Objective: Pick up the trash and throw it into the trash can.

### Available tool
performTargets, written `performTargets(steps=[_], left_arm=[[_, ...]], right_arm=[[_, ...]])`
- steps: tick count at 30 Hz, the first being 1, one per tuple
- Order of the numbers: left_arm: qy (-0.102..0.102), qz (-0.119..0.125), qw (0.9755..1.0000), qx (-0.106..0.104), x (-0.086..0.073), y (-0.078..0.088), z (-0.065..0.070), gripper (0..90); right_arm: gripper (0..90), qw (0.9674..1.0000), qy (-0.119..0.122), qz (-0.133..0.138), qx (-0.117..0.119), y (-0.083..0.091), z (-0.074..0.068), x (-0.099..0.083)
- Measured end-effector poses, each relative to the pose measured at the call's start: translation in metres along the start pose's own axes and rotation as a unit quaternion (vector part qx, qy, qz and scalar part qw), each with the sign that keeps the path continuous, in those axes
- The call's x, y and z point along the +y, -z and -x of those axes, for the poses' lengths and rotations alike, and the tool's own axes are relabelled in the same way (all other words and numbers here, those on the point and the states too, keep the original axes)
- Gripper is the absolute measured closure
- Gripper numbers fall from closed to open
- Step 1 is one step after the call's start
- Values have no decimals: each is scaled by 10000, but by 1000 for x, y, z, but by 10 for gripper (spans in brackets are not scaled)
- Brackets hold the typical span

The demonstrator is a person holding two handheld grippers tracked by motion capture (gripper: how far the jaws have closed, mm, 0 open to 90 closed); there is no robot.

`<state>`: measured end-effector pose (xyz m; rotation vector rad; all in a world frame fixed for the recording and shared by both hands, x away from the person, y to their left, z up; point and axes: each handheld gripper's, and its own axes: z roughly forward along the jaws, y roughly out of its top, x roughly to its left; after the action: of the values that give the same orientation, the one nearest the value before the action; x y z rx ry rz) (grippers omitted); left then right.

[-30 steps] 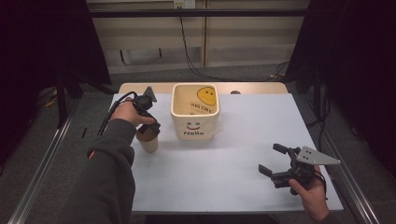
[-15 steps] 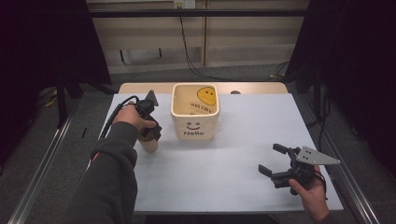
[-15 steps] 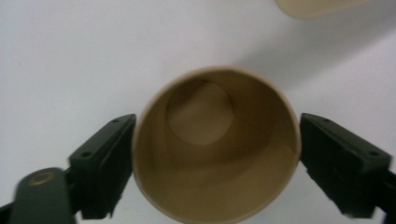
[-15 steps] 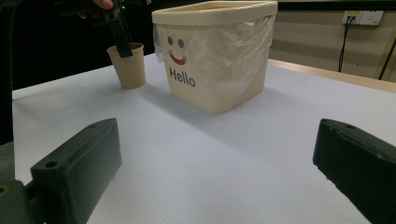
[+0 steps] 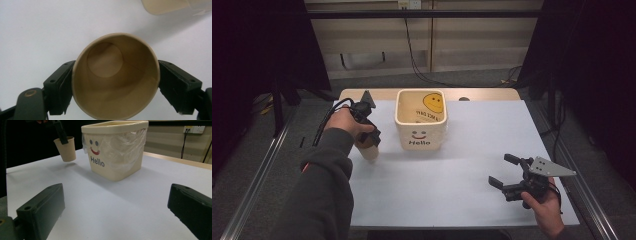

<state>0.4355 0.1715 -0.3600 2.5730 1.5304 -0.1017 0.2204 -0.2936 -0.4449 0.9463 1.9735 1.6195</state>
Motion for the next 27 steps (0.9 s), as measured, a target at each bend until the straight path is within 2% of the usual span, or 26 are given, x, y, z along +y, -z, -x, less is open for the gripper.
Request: performTargets(steps=[2, 3, 9, 11, 15, 17, 19, 23, 25, 27], left_arm=[[68, 34, 10000, -47, -1, 6, 1, 194], [24, 22, 10000, -67, -1, 9, 1, 194], [74, 145, 9998, -111, -2, 30, 6, 196], [10, 176, 9998, -39, 0, 38, 7, 196], [-72, 171, 9998, -80, 1, 52, 11, 199], [-33, 217, 9997, -82, 2, 58, 14, 199], [-114, 192, 9997, -72, 3, 63, 16, 200], [-92, 238, 9996, -80, 5, 72, 20, 200], [-147, 170, 9997, -114, 6, 77, 20, 200], [-117, 232, 9996, -103, 7, 81, 22, 201]], right_arm=[[5, 10000, -15, -14, 7, 0, 0, 0], [5, 10000, -7, -9, 14, 0, 0, 0], [5, 10000, -4, -9, 10, -1, 0, 0], [5, 10000, 11, -8, -2, 0, 0, 0], [5, 10000, 5, -12, -6, 0, 0, 0], [5, 10000, 9, -3, -14, 0, 0, 0], [5, 10000, 8, -6, -11, 0, 0, 0], [5, 10000, 14, 4, -10, 0, 0, 0], [5, 10000, 14, 3, -11, 0, 0, 0], [5, 10000, -13, 16, -25, 0, 0, 0]])
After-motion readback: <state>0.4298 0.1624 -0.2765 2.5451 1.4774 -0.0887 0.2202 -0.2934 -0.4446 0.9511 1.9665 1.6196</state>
